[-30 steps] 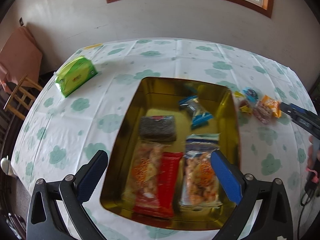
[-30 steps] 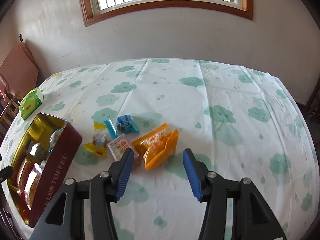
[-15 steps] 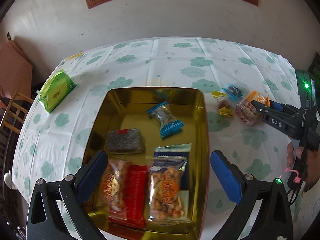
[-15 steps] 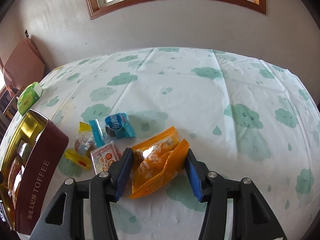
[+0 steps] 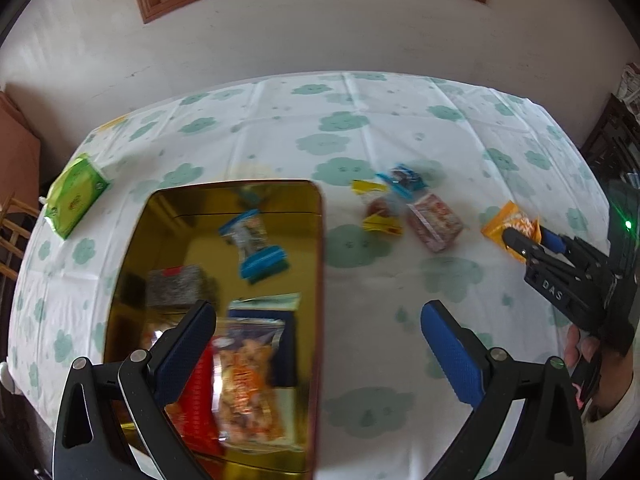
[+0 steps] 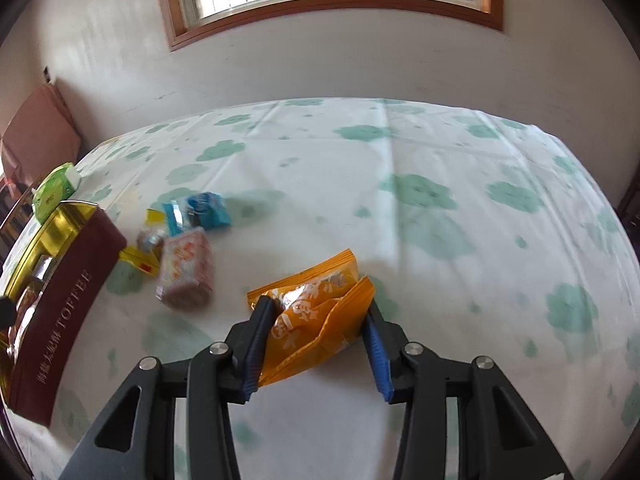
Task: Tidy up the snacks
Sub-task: 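Grasp the orange bag with the right tool and lift it, then grasp the pink-printed pack with the left tool while the right tool holds the orange bag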
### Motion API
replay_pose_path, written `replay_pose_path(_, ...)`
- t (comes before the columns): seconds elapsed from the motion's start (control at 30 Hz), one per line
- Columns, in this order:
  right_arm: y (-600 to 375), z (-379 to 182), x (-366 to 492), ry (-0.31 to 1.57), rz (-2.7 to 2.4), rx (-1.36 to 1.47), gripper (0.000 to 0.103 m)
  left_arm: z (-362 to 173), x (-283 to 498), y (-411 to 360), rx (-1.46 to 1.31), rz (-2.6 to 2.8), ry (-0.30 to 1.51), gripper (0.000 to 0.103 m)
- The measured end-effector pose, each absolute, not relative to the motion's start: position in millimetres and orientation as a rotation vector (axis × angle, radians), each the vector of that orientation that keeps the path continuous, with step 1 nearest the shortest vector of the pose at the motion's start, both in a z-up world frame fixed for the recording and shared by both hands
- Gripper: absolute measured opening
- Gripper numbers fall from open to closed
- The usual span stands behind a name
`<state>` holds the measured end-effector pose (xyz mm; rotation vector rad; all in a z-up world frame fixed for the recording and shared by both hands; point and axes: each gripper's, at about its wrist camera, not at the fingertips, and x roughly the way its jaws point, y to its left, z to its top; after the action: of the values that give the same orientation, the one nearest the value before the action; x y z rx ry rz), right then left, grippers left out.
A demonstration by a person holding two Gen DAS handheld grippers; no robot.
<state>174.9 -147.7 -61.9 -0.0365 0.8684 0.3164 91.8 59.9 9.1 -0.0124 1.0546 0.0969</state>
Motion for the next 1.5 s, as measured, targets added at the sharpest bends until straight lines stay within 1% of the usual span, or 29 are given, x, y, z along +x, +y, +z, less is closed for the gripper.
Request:
replay_pose_path(0.3,-205.4,-62.1,157.5,0.874,0.23,0.029,0.044,-1.1,128.7,25.6,-0.081,0.037,1.131,0.101)
replay_pose_path(0.5,-219.5,-62.8,150.2,0.878,0.225,0.046,0.044,-7.6,160.0,17.9,-0.158,0.029,1.202,0.096)
replay_pose_path(0.57,-219.8,-62.8,150.4,0.879,0.226,0.048,0.044,-9.5,169.9,17.2,-0.185,0.035,1.22,0.09)
replay_pose_path(0.63,-220.4,-62.9,150.3,0.879,0.225,0.045,0.044,-11.1,179.6,16.0,-0.212,0.05,1.231,0.081)
replay_pose_path(0.73,-221.9,-63.2,150.7,0.88,0.229,0.055,0.045,-15.0,191.7,13.2,-0.244,0.063,1.246,0.072)
replay_pose_path(0.8,-222.0,-63.3,150.8,0.88,0.229,0.053,0.045,-20.0,197.8,9.8,-0.256,0.067,1.262,0.07)
replay_pose_path(0.9,-221.9,-63.3,150.8,0.881,0.23,0.055,0.045,-26.4,205.0,2.6,-0.271,0.054,1.277,0.063)
replay_pose_path(1.0,-221.6,-63.1,150.6,0.881,0.23,0.056,0.045,-29.7,210.5,-4.5,-0.259,0.08,1.268,0.061)
replay_pose_path(1.07,-222.0,-63.1,150.6,0.881,0.23,0.056,0.045,-32.4,213.6,-7.9,-0.26,0.084,1.268,0.054)
replay_pose_path(1.13,-222.4,-63.1,150.7,0.881,0.23,0.057,0.045,-35.2,215.7,-11.0,-0.266,0.076,1.272,0.042)
replay_pose_path(1.17,-222.3,-63.1,150.5,0.881,0.231,0.058,0.045,-37.4,216.7,-13.2,-0.261,0.074,1.273,0.04)
replay_pose_path(1.5,-221.5,-63.1,150.7,0.881,0.232,0.06,0.045,-53.0,221.1,-13.7,-0.249,0.111,1.282,0.038)
